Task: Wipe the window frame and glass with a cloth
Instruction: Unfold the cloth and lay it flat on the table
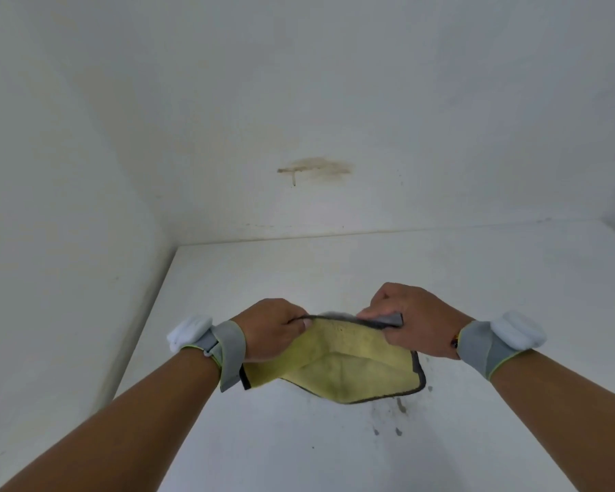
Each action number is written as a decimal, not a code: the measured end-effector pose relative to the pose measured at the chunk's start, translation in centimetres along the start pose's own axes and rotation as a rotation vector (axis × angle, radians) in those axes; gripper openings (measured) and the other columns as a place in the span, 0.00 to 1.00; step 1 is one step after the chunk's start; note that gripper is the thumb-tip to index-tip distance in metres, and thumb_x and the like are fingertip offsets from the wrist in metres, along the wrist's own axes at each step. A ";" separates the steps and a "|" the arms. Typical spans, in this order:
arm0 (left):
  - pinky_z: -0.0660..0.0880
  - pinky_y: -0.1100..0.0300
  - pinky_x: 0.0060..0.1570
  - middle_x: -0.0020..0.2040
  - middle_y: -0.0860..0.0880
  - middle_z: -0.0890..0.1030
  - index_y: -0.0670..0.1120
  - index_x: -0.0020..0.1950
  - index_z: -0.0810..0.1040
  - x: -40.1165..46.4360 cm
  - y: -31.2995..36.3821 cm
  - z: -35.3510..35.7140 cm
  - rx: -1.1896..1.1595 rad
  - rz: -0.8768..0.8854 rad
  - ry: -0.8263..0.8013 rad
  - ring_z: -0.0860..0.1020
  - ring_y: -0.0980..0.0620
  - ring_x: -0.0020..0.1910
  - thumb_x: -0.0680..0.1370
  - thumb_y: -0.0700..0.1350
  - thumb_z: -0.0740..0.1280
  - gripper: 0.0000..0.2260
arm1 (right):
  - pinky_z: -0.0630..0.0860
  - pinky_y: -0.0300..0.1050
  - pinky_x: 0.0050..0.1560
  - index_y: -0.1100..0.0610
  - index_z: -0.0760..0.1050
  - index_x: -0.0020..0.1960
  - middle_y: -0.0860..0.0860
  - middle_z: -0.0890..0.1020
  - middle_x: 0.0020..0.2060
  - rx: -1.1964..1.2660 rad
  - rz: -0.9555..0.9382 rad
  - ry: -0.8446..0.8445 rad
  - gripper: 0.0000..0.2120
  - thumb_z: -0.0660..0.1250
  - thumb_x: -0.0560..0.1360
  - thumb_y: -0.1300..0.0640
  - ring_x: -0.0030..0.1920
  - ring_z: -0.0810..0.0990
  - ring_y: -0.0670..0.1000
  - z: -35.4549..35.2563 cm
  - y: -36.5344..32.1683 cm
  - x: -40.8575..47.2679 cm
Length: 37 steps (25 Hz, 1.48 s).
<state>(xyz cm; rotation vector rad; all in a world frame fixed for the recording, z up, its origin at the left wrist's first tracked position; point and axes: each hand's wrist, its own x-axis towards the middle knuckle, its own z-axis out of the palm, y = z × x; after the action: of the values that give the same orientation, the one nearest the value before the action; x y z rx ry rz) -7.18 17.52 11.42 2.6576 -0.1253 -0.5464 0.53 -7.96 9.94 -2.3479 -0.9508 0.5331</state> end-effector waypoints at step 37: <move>0.67 0.58 0.43 0.42 0.53 0.71 0.47 0.49 0.78 7.5 -6.9 3.2 0.248 -0.035 0.279 0.73 0.50 0.44 0.77 0.44 0.63 0.05 | 0.67 0.41 0.47 0.50 0.79 0.54 0.47 0.80 0.50 -0.501 0.095 0.039 0.11 0.61 0.77 0.58 0.53 0.75 0.51 0.2 7.0 7.5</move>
<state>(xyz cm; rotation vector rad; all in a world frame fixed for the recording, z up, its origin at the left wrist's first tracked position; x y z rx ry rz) -1.54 21.23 3.16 2.9508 -0.0666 -0.1745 9.02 -6.67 4.32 -2.8468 -1.0526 0.3061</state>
